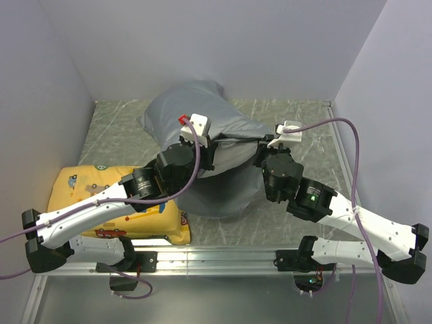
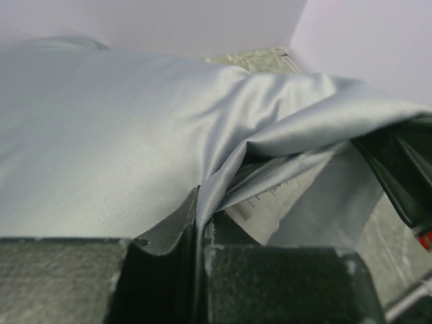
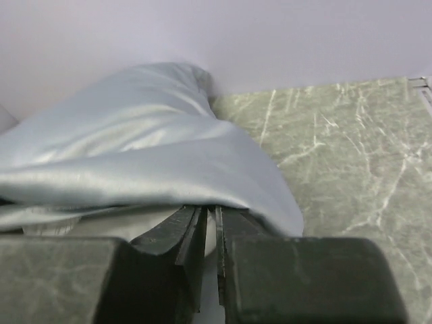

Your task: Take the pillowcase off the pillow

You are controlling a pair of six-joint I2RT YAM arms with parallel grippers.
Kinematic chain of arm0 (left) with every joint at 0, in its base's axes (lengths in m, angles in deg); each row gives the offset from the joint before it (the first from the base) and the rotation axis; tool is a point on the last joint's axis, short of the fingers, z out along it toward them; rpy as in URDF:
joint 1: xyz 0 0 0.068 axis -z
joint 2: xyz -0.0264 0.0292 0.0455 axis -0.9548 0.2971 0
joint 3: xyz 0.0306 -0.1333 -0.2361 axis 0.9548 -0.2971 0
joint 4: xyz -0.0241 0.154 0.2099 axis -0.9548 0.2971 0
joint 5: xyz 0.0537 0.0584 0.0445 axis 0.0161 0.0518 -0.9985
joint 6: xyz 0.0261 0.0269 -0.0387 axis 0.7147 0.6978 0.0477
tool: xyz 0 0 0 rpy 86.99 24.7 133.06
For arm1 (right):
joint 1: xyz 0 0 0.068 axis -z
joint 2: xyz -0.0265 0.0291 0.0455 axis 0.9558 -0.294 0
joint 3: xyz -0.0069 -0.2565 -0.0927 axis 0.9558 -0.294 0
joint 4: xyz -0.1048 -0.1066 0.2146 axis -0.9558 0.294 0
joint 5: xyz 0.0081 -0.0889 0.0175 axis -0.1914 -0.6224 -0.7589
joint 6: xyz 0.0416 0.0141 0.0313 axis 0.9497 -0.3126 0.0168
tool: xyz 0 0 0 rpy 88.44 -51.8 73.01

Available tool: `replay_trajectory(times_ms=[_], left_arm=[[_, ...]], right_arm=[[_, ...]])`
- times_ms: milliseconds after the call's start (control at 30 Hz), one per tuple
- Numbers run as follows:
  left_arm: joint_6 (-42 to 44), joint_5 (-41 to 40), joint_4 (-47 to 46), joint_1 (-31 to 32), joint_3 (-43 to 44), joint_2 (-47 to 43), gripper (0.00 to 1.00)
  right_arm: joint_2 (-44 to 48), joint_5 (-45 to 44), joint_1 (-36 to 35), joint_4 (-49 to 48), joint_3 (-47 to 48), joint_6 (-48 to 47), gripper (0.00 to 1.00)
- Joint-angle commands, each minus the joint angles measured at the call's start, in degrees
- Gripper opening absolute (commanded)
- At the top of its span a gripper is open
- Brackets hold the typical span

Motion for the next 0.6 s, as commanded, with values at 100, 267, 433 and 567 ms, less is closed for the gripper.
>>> replay_trajectory(times_ms=[100,267,433,567], left_arm=[[-3.2,0.0,2.0,-1.7,-2.0,-8.2,0.08],[-4.3,0.7,4.9,-1.8,-3.0,-9.8,0.07],[-5.3,0.2,8.4,-1.8,-3.5,-10.2,0.04],[-6.2,-0.6,10.7,-1.8,-3.7,-10.3,0.04]], right_arm=[[2.3,0.4,10.3,-5.4,-0.6,-4.8,0.12],[1.7,17.3,22.5,-6.5,-0.1,-1.6,0.09],[-2.6,25.3,28.3,-4.5,4.0,0.1,0.05],[-3.3,30.8,34.1,-5.5,4.1,3.0,0.04]])
